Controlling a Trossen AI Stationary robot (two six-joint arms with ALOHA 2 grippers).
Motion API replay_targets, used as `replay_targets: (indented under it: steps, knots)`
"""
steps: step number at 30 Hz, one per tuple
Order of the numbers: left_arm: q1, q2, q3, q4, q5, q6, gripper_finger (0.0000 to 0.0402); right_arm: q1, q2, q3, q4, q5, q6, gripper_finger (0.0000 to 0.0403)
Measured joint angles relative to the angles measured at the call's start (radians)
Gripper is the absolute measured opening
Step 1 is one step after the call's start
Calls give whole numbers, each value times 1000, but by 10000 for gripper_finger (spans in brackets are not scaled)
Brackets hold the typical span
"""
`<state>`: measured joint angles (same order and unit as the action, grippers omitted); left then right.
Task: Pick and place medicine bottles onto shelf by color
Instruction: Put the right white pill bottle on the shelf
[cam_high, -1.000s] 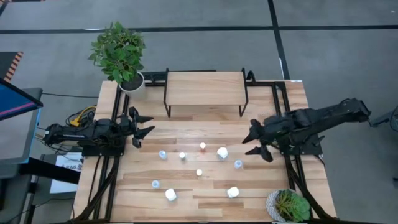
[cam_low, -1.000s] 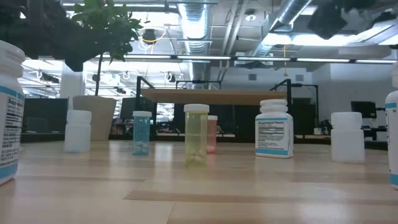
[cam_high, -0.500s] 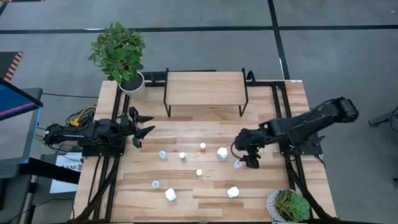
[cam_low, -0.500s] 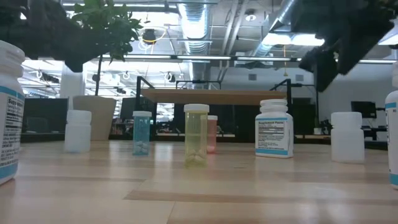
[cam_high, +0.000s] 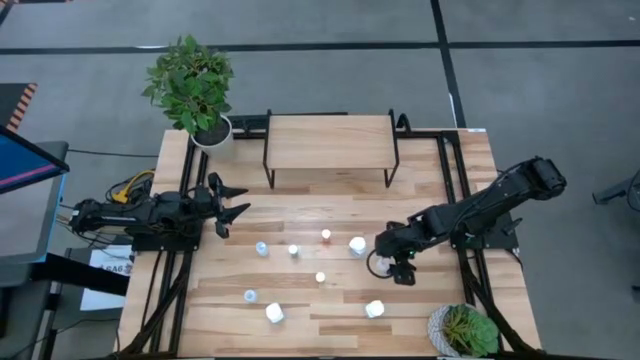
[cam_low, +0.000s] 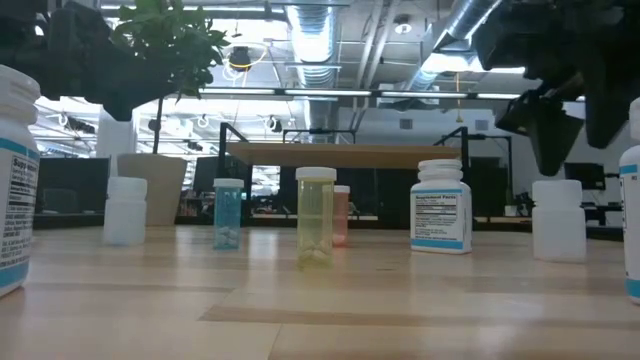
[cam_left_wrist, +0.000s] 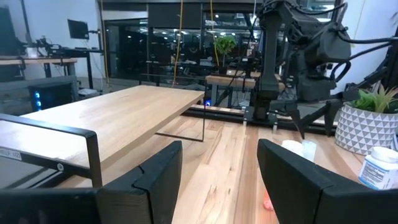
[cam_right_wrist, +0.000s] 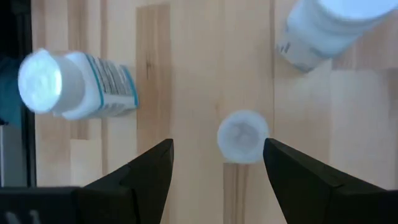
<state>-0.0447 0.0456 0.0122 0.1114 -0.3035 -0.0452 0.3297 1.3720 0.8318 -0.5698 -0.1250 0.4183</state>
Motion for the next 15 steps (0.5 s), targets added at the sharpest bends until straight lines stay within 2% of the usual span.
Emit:
replay_targets:
  steps: [6,15]
  knots:
    - [0,0,0,-7,0,0,199,4,43,0,4,67,0,274]
    - [0,7,0,-17,0,0,199,4,145,-1,26,70,1,274]
